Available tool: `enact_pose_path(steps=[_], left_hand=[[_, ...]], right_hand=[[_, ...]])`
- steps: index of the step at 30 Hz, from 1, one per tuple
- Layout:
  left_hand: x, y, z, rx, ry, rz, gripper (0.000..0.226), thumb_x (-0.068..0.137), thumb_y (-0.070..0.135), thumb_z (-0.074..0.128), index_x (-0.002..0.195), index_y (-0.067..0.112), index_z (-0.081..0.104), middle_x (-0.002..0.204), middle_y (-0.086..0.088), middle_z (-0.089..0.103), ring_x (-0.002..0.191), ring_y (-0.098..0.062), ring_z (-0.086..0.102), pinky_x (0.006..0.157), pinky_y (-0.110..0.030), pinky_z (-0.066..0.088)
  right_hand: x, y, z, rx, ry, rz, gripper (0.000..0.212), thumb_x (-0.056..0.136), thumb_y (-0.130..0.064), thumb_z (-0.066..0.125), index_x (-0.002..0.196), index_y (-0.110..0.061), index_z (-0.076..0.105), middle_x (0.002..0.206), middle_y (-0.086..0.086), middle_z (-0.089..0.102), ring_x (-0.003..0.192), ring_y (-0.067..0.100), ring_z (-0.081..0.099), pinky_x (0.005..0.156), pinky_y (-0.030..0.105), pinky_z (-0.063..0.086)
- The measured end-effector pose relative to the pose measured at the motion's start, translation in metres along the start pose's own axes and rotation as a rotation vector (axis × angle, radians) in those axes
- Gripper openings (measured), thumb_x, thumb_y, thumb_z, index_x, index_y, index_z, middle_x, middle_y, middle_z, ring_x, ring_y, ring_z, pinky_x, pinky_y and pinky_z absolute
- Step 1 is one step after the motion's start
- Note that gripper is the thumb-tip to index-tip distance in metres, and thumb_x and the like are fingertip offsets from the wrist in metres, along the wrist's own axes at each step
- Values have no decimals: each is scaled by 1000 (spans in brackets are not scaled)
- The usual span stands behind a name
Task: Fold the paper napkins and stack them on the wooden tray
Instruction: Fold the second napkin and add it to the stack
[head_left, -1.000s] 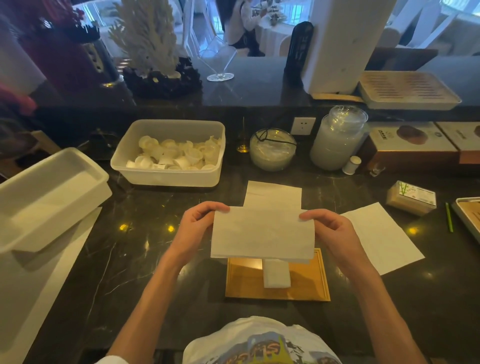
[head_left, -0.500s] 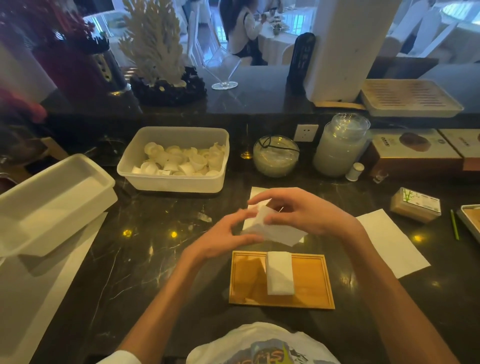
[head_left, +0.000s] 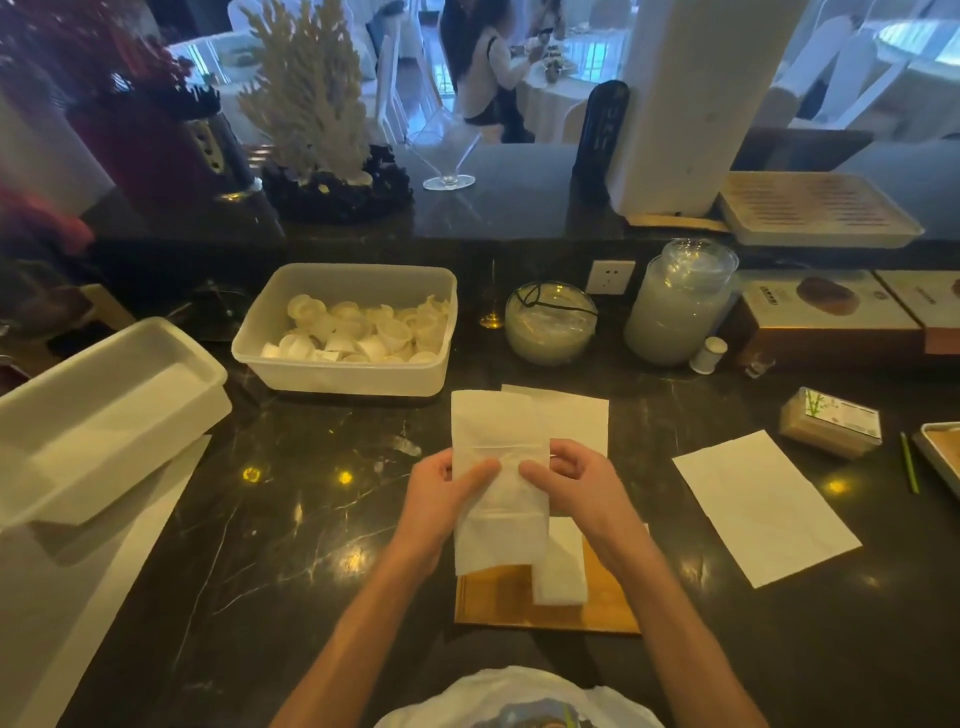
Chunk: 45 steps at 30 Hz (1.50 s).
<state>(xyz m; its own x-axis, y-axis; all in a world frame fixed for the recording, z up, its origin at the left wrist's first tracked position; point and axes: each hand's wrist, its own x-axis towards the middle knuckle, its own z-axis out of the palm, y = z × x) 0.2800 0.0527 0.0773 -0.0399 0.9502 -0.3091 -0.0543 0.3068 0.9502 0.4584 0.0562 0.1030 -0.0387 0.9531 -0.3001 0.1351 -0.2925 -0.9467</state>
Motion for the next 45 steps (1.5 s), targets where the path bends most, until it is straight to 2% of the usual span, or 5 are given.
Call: enact_pose_path(steps=[6, 11, 15, 20, 45], left_hand=[[1, 6, -3, -57, -45, 18, 28, 88, 33, 76, 115, 30, 69, 111, 8, 78, 101, -15, 76, 78, -34, 65], [3, 15, -3, -159, -94, -18, 34, 91, 42, 66, 119, 24, 67, 112, 1, 77, 103, -20, 76, 82, -41, 65], [4, 16, -3, -106, -57, 16, 27, 94, 40, 65, 116, 25, 69, 109, 4, 78, 101, -18, 76, 81, -40, 65], [3, 17, -4, -72, -35, 20, 21, 97, 37, 64, 112, 24, 71, 104, 7, 78, 98, -15, 77, 72, -29, 65], [11, 25, -7, 78, -77, 45, 8, 96, 23, 68, 104, 24, 70, 97, 7, 80, 91, -14, 79, 67, -26, 64]], right_hand=[[1, 0, -5, 22, 16, -69, 24, 88, -27, 78, 98, -42, 64, 101, -21, 70, 94, 4, 70, 63, 9, 57], [5, 2, -10, -17, 10, -55, 39, 88, -26, 77, 126, -22, 67, 117, -6, 72, 106, 13, 70, 88, 32, 63], [5, 3, -11, -1, 27, -43, 30, 92, -35, 72, 121, -30, 65, 112, -15, 70, 103, 8, 69, 68, 13, 59], [8, 6, -10, 1, 82, -36, 26, 93, -31, 71, 118, -22, 72, 110, -9, 73, 101, 11, 70, 64, 11, 58], [7, -4, -36, 81, -28, 4, 14, 94, -29, 70, 108, -28, 74, 102, -10, 79, 93, 12, 77, 71, 26, 63]])
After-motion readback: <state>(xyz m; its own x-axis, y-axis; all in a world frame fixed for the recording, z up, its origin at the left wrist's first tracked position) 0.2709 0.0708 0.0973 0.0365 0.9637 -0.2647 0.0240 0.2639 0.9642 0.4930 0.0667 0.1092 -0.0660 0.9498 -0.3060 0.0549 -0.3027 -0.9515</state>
